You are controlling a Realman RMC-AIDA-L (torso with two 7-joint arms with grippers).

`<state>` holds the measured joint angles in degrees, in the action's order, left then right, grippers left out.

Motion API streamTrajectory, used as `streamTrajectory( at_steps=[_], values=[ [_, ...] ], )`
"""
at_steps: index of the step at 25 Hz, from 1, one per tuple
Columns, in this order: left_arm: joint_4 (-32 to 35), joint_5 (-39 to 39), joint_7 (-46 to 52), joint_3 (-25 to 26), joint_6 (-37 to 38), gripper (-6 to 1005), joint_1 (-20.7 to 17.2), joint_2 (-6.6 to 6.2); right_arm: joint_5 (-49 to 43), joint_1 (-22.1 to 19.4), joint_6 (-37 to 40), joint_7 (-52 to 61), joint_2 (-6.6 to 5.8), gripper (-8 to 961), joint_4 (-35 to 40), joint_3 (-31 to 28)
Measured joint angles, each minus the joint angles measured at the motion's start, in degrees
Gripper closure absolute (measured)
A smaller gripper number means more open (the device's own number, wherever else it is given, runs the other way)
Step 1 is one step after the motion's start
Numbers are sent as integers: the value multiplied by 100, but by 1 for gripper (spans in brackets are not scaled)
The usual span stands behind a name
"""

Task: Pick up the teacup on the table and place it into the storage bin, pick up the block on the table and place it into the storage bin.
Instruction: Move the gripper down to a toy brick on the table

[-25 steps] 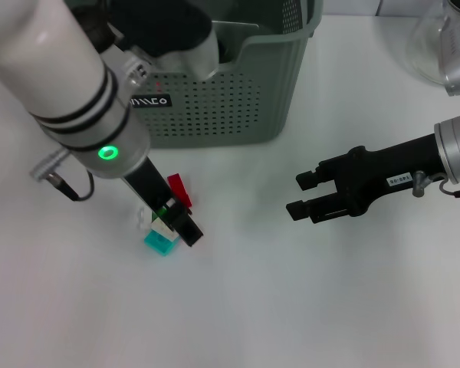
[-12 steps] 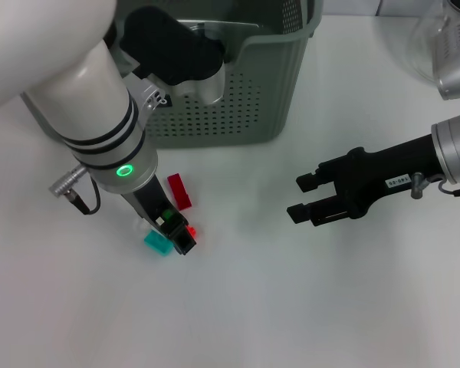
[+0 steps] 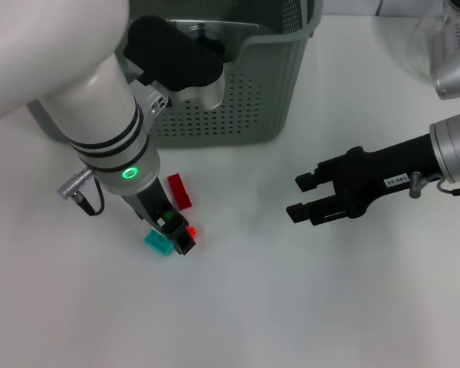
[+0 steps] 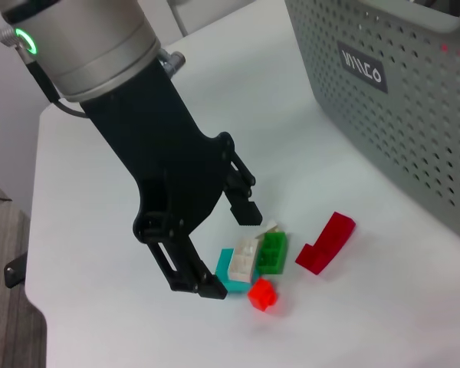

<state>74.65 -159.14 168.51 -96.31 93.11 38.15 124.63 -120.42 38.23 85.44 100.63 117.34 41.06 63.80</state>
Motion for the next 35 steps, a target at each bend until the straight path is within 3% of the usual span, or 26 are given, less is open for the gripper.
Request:
streamTrajectory(
  at_steps=[16, 24, 35],
  values=[
    [-179, -3, 6, -23, -105, 208, 92, 0, 1, 10, -37, 0, 0, 278, -10, 0],
    [-179, -211, 73, -277, -118, 222, 98, 0, 1, 9, -36, 1, 0, 278, -11, 0],
    [-42, -368, 152, -455, -45, 442, 133, 5, 1, 6, -35, 29, 0, 278, 2, 0]
  ],
)
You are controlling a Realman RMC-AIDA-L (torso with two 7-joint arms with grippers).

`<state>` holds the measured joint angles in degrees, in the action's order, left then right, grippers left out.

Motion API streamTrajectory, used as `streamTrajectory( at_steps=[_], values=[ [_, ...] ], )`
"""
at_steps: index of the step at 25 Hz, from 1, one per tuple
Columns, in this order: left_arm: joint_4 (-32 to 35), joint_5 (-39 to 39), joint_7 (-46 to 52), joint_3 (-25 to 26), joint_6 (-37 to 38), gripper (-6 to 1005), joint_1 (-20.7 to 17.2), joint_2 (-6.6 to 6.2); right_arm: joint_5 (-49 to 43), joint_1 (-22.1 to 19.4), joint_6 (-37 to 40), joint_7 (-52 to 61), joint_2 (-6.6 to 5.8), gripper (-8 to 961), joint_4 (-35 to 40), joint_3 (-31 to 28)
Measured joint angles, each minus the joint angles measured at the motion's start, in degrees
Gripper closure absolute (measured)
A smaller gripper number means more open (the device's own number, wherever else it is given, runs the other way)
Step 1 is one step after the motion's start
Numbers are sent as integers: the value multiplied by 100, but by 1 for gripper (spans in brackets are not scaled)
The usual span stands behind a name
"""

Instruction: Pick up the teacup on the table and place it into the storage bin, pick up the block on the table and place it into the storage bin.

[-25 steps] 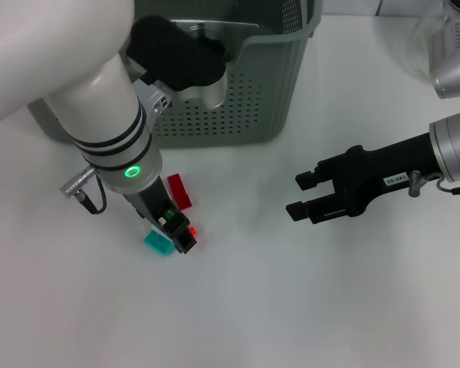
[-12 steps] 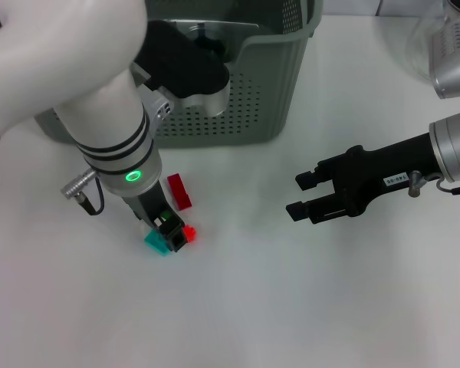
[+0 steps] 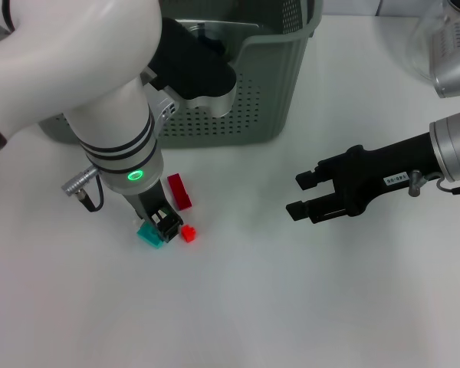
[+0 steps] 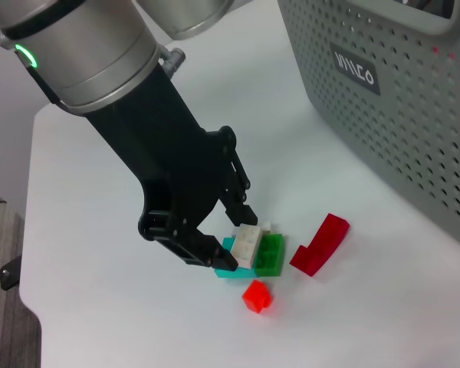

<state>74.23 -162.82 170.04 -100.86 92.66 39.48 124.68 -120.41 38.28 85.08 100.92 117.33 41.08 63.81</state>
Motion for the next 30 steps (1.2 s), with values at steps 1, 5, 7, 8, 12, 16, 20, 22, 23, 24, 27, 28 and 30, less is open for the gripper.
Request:
streamTrajectory(
  at_steps=[1, 5, 7, 8, 12, 16, 20, 22, 23, 24, 27, 28, 30],
  values=[
    [22, 0, 0, 0, 20, 492, -4, 1, 0, -2, 0, 2, 0, 278, 0, 0],
    [283, -4, -20, 37, 203, 589, -62, -1, 0, -11, -1, 10, 0, 278, 5, 0],
    [653, -15, -44, 115, 414, 587, -172, -21, 0, -19, -1, 11, -1, 278, 11, 0],
    [840, -22, -64, 194, 500, 586, -237, -29, 0, -25, -1, 12, -4, 278, 13, 0],
    [2132, 294, -486, 1158, 1122, 580, -710, -17, 0, -30, -2, 22, -20, 278, 13, -1],
    [3230, 1749, -971, 2453, 1566, 575, -932, -31, 1, -49, 0, 79, -35, 278, 11, -36],
    [3361, 3132, -1524, 3912, 1626, 570, -559, -68, 0, -59, 4, 108, -38, 278, -8, -82],
    [3193, 3268, -1753, 4384, 1399, 567, -212, -118, 0, -51, 3, 112, -31, 278, -13, -87],
    [3044, 3205, -1852, 4508, 1190, 566, -55, -162, 0, -42, -3, 120, -25, 278, -13, -88],
    [2874, 3114, -1916, 4573, 1006, 565, 83, -211, 0, -33, -1, 130, -19, 278, -13, -88],
    [2152, 2551, -1984, 4471, 211, 561, 473, -394, 0, -10, -8, 168, -10, 278, -13, -88],
    [1720, 2175, -1985, 4408, -146, 560, 669, -475, 0, -8, -9, 176, -8, 278, -13, -88],
    [1008, 1622, -1987, 4359, -574, 557, 975, -556, 0, -2, -10, 185, -4, 278, -13, -88]
  ],
)
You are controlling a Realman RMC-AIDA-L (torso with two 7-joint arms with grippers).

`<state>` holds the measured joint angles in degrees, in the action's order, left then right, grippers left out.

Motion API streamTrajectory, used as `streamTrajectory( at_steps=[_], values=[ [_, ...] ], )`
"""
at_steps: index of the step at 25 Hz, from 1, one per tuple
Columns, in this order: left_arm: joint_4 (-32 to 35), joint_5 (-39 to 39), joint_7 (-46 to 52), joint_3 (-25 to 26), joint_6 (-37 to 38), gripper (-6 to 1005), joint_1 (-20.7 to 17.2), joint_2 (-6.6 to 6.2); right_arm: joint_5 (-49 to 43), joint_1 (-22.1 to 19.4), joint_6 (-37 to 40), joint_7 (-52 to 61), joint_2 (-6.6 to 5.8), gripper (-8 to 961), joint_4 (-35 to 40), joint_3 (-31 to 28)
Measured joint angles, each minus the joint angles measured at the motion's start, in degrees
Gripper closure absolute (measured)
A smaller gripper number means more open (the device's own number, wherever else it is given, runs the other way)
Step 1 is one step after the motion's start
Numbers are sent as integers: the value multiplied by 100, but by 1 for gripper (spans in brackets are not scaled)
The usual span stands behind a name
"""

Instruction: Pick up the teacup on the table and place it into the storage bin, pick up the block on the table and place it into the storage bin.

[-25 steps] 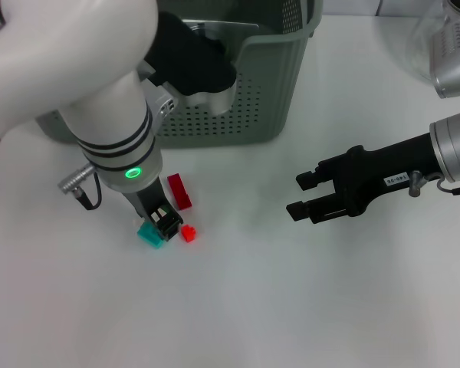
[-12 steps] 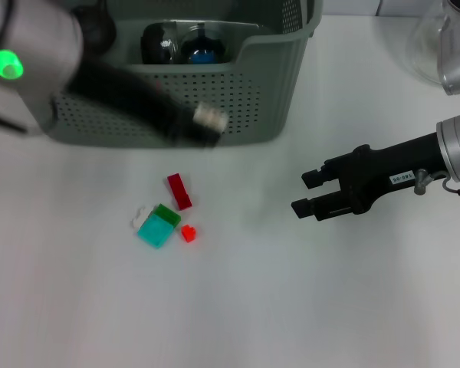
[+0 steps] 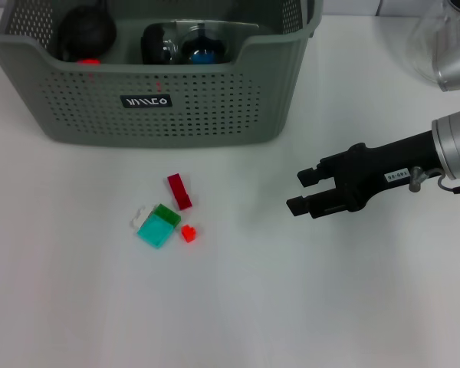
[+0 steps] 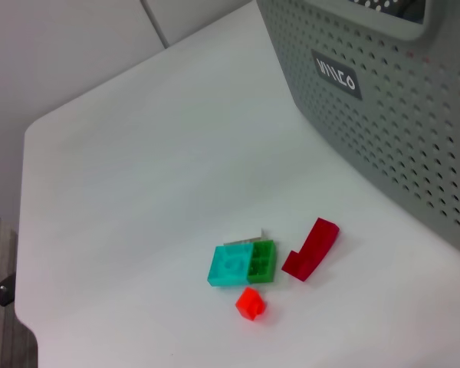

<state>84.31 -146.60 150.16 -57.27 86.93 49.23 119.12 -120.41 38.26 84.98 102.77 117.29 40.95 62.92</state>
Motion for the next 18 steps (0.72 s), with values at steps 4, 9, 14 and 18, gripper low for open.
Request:
streamTrajectory(
  at_steps=[4, 9, 14, 18],
  values=[
    [-1313, -931, 14, -9, -569, 552, 569, -78, 0, 6, -2, 65, 0, 278, 25, 1],
    [-2332, -1683, 56, -208, -1116, 545, 960, -29, 0, 3, 1, 71, -12, 278, 35, 2],
    [-2459, -1693, 196, -338, -1412, 539, 939, -52, -2, 1, 1, 35, -14, 278, 21, 2],
    [-2371, -1706, 198, -313, -1412, 354, 848, -99, -8, 7, 1, 31, -16, 278, 15, 1]
  ],
)
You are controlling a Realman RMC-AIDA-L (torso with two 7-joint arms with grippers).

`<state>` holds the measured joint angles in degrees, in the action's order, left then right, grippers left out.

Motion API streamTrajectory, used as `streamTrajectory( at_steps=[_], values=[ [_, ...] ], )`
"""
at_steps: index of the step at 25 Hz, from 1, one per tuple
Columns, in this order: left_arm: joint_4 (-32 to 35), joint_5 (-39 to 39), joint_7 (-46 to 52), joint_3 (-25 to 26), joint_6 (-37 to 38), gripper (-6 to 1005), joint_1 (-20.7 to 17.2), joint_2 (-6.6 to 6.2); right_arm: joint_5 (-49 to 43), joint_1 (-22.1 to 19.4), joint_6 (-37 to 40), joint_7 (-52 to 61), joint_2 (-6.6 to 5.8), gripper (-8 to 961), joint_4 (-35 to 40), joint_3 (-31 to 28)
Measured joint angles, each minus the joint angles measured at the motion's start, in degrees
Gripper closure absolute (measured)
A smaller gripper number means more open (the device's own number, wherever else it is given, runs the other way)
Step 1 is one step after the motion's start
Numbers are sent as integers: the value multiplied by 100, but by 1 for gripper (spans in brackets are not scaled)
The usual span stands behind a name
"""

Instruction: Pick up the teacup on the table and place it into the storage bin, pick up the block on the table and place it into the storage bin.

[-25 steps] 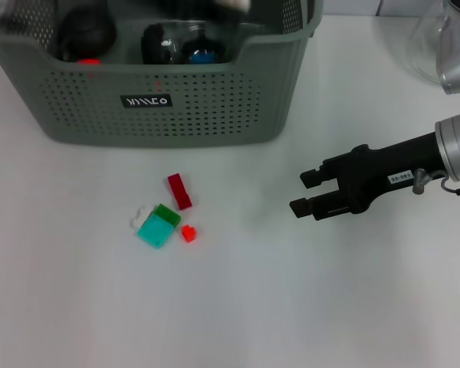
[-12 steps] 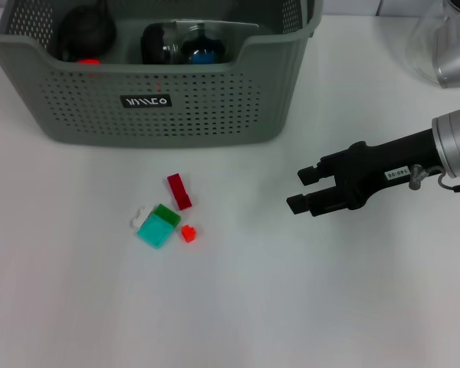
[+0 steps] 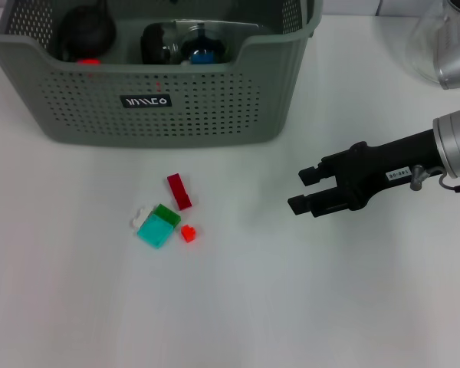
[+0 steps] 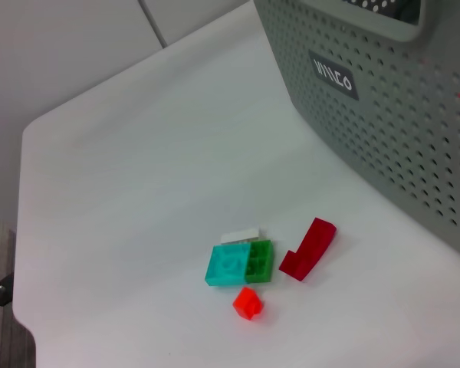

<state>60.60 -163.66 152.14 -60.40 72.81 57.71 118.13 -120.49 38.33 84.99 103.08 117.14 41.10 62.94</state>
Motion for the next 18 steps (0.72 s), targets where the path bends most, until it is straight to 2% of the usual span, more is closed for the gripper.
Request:
streamTrajectory(
  at_steps=[1, 3, 7, 9, 10, 13, 16, 18],
  values=[
    [141, 2, -1, 17, 30, 308, -61, 1, -2, 0, 0, 0, -2, 278, 0, -1],
    [569, 58, -20, 33, 168, 281, -216, 24, -2, 0, 0, -2, -5, 278, 1, -1],
    [2140, 693, -175, 61, 720, 228, -834, 156, -2, -3, 3, -11, -7, 278, 1, -2],
    [3326, 1573, -369, 167, 1102, 201, -1349, 243, -1, -11, 0, -13, -7, 278, 1, -2],
    [3715, 1932, -450, 224, 1211, 188, -1527, 276, -1, -14, -1, -12, -7, 278, 1, 0],
    [4949, 3774, -1080, 530, 1704, 161, -2366, 429, -1, -26, -3, -10, -15, 278, 4, 0],
    [5464, 5469, -1968, 622, 2245, 163, -3101, 507, 0, -34, -42, -8, -23, 278, 3, 0],
    [5495, 6211, -2347, 624, 2614, 164, -3423, 526, -1, -38, -74, -8, -26, 278, 2, -1]
  ],
)
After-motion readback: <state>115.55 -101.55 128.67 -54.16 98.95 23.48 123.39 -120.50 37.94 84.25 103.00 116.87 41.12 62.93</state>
